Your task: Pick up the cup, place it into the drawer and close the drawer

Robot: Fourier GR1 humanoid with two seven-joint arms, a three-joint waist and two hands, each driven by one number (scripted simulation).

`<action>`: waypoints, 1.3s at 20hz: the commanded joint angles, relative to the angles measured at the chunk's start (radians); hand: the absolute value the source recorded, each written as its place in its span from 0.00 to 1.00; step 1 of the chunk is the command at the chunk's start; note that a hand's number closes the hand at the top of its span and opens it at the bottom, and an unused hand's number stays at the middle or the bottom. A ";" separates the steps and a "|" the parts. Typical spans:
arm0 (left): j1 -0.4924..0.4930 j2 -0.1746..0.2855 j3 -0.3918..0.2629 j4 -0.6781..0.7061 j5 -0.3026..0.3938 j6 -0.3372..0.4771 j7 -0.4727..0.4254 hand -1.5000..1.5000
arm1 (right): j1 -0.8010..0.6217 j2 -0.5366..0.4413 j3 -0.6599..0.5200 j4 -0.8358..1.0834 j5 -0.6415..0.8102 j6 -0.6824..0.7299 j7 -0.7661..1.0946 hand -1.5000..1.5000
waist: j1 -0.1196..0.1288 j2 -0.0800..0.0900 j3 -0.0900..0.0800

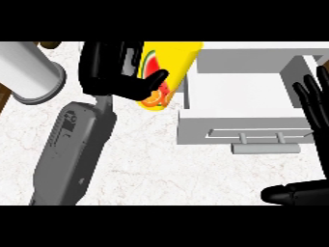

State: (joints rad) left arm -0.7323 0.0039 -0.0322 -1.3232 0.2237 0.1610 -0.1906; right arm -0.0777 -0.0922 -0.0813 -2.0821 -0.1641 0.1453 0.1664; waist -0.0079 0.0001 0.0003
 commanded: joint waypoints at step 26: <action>-0.512 -0.004 -0.286 0.743 0.293 0.248 -0.113 1.00 | -0.027 0.000 0.000 0.026 0.008 0.006 -0.016 0.00 | -0.045 0.008 0.000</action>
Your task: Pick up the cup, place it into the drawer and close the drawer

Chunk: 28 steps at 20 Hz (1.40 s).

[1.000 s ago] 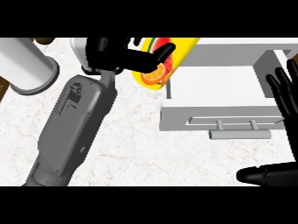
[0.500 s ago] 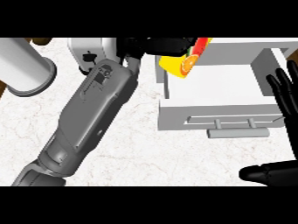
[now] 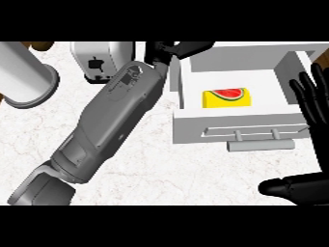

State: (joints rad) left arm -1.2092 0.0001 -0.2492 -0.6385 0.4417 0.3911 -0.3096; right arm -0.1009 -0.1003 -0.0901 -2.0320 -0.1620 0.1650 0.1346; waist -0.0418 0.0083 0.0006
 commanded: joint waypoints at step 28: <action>-0.105 0.000 -0.309 0.168 0.286 0.072 -0.103 0.00 | -0.033 0.024 0.017 0.028 -0.093 0.043 -0.015 0.00 | -0.065 0.016 0.001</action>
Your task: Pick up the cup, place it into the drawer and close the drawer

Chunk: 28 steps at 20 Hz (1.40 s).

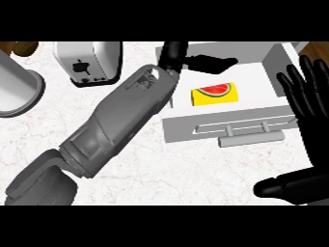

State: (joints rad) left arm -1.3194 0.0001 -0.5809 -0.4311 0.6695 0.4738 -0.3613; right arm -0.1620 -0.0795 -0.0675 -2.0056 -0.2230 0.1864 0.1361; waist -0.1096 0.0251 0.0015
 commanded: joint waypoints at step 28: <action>0.653 0.384 0.161 -0.838 0.141 -0.055 0.058 0.00 | 0.165 -0.188 0.008 -0.037 0.208 0.197 -0.037 1.00 | 0.150 -0.037 -0.001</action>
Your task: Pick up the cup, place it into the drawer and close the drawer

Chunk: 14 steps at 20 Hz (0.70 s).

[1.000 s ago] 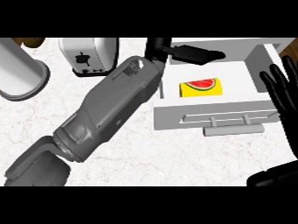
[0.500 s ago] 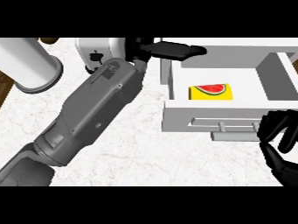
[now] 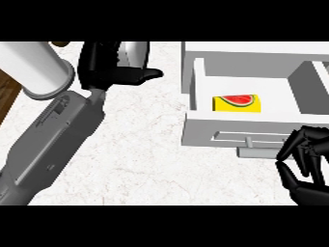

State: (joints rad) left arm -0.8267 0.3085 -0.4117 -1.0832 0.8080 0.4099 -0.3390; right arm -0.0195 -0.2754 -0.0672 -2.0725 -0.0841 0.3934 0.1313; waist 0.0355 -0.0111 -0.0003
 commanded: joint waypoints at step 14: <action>0.511 0.261 0.133 -0.428 0.057 -0.165 0.017 0.00 | -0.058 -0.071 0.287 0.288 0.693 -0.137 -0.250 1.00 | 0.000 0.011 0.001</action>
State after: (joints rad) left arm -0.3972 0.5227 -0.3109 -1.4472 0.8538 0.2812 -0.3217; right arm -0.0595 -0.3439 0.1441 -1.8942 0.4365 0.3231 -0.0506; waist 0.0315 -0.0018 0.0000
